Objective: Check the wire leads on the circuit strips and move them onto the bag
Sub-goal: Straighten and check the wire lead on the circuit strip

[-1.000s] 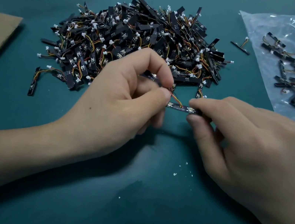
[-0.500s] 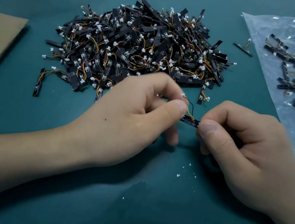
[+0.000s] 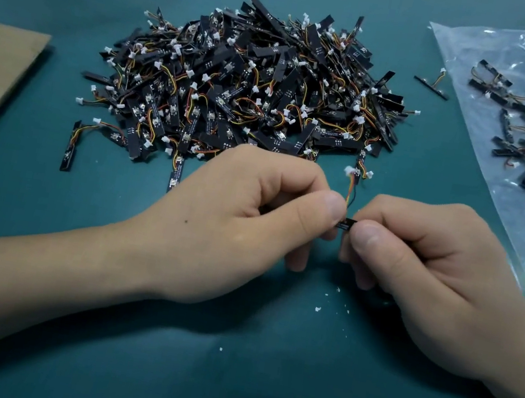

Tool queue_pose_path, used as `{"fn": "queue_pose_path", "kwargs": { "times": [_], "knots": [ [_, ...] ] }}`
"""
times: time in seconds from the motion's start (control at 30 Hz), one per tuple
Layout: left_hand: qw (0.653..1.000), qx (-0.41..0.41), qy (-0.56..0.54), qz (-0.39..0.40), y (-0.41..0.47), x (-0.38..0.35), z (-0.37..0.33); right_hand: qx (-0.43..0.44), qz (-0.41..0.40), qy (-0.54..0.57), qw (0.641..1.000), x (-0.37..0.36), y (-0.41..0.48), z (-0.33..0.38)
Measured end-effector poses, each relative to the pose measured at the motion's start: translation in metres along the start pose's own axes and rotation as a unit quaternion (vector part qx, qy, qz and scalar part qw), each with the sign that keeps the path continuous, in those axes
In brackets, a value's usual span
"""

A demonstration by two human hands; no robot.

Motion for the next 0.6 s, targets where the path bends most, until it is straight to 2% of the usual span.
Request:
{"fn": "queue_pose_path", "kwargs": {
  "times": [0.43, 0.6],
  "knots": [
    [1.0, -0.016, 0.015, 0.022, -0.0023, 0.0, -0.0006, -0.01, -0.019, 0.03, 0.999, 0.0016, -0.0005, 0.0006],
    [0.999, 0.0, -0.051, 0.005, -0.0049, -0.0042, -0.0009, -0.004, -0.018, 0.038, 0.999, 0.002, -0.0002, 0.001]
  ]
}}
Point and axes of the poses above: each hand's wrist, its own y-axis towards the middle knuckle, its own x-axis out of the back of the hand, z = x × y, the point moved 1 cm from there along y, towards the middle knuckle, and after that the axes turned 2 degrees about z, right-handed, at the moved point
